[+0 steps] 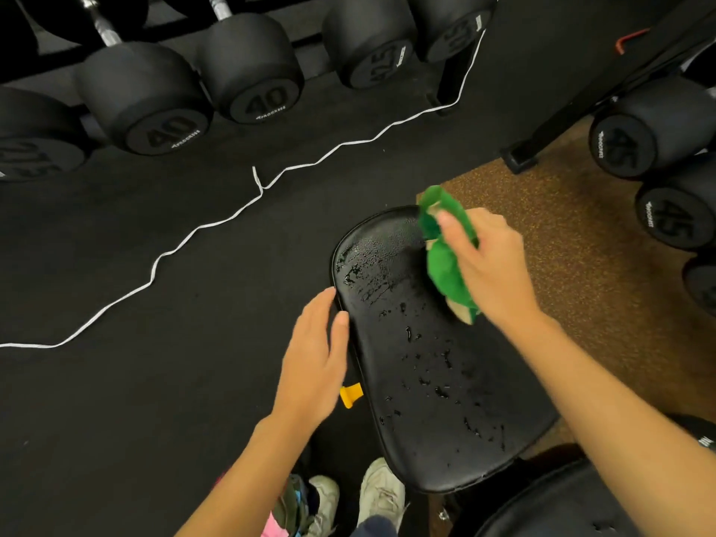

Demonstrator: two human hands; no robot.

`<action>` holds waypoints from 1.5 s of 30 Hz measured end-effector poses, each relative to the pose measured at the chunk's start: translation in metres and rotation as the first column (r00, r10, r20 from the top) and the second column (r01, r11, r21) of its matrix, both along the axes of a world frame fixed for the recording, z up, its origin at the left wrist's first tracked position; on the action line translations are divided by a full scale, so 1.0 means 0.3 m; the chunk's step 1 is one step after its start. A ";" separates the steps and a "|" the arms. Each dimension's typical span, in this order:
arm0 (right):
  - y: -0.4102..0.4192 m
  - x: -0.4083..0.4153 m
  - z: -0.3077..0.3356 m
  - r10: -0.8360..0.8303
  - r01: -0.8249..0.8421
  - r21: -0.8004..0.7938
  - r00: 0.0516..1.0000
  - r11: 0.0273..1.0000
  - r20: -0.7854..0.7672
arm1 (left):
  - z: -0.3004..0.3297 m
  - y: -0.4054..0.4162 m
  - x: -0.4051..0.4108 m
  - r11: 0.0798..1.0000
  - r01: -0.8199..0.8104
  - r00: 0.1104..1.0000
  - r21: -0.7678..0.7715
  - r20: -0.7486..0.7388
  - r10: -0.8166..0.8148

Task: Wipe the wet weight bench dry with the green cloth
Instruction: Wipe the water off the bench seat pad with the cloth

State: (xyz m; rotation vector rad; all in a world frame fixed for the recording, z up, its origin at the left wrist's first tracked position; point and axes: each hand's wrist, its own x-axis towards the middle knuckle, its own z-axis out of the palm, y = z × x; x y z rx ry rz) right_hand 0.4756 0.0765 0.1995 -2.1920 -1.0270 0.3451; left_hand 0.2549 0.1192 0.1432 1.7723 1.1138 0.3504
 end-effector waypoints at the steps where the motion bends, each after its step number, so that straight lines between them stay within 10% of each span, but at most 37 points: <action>1: -0.015 0.037 -0.016 -0.051 0.051 -0.032 0.999 0.998 0.001 | 0.001 -0.012 0.007 1.000 0.019 1.000 -0.021 -0.024 -0.019; 16: 0.213 -0.119 -0.197 0.351 -0.307 -0.233 0.919 0.923 0.179 | 0.032 0.011 0.014 0.991 -0.130 0.991 -0.032 -0.043 0.129; 23: 0.152 -0.240 -0.113 0.392 -0.418 -0.059 0.886 0.907 -0.249 | 0.093 0.041 0.079 0.951 -0.306 0.943 0.028 0.143 0.300; 28: 0.067 -0.182 -0.026 0.075 -0.026 0.089 0.783 0.996 -0.617 | 0.145 0.024 0.165 0.949 -0.218 0.965 0.226 0.194 0.175; 37: -0.314 0.009 -0.132 -0.532 0.520 -0.129 0.842 0.845 -0.088 | 0.003 -0.017 0.278 0.888 0.305 0.868 0.343 -0.483 -0.112; 45: -0.390 0.020 -0.206 -0.490 0.533 -0.403 0.845 0.744 0.213 | -0.041 0.253 0.345 0.928 0.321 0.901 0.189 -0.362 -0.238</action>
